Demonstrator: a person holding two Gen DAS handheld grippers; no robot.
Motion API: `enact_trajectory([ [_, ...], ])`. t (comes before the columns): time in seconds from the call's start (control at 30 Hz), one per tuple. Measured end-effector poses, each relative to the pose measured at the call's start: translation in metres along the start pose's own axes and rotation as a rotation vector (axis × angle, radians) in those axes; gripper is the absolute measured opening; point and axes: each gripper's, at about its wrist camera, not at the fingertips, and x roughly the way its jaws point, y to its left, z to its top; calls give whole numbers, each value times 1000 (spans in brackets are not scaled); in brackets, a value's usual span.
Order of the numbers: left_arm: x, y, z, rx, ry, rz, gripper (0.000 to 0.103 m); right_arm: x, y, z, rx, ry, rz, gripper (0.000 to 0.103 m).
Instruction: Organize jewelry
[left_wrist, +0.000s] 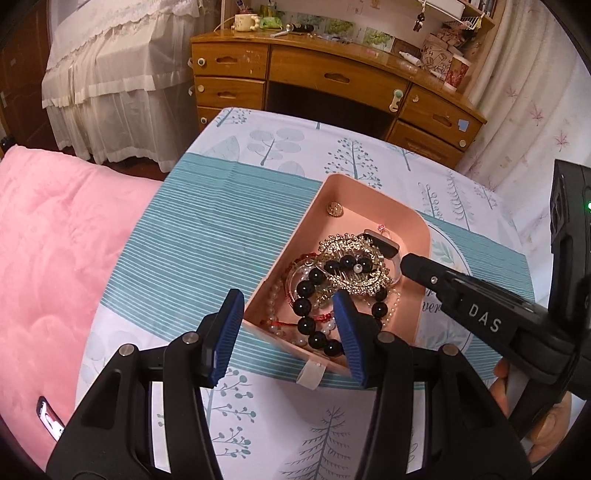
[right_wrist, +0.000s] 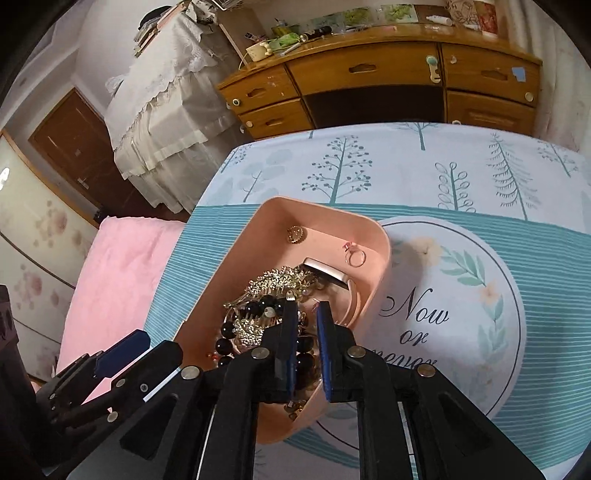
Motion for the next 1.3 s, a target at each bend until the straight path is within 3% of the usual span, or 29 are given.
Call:
enact_trajectory([
  [0.2, 5, -8, -6, 20, 14, -2, 56, -9, -11, -3, 27, -28, 17, 14],
  [0.43, -8, -30, -32, 79, 13, -35, 57, -41, -15, -28, 5, -33, -36, 14],
  [0.6, -28, -48, -62, 125, -4, -54, 57, -87, -22, -67, -45, -100, -116, 16],
  [0.67, -39, -54, -75, 140, -27, -58, 57, -105, -24, -86, -64, -125, -152, 33],
  [0.73, -48, -60, -86, 160, -46, -53, 57, -122, -26, -107, -79, -155, -186, 41],
  [1.13, -95, -93, -154, 228, -119, -48, 65, -190, -43, -212, -25, -214, -252, 41],
  [1.3, -100, -104, -175, 254, -125, -34, 67, -209, -50, -240, 5, -245, -256, 41],
])
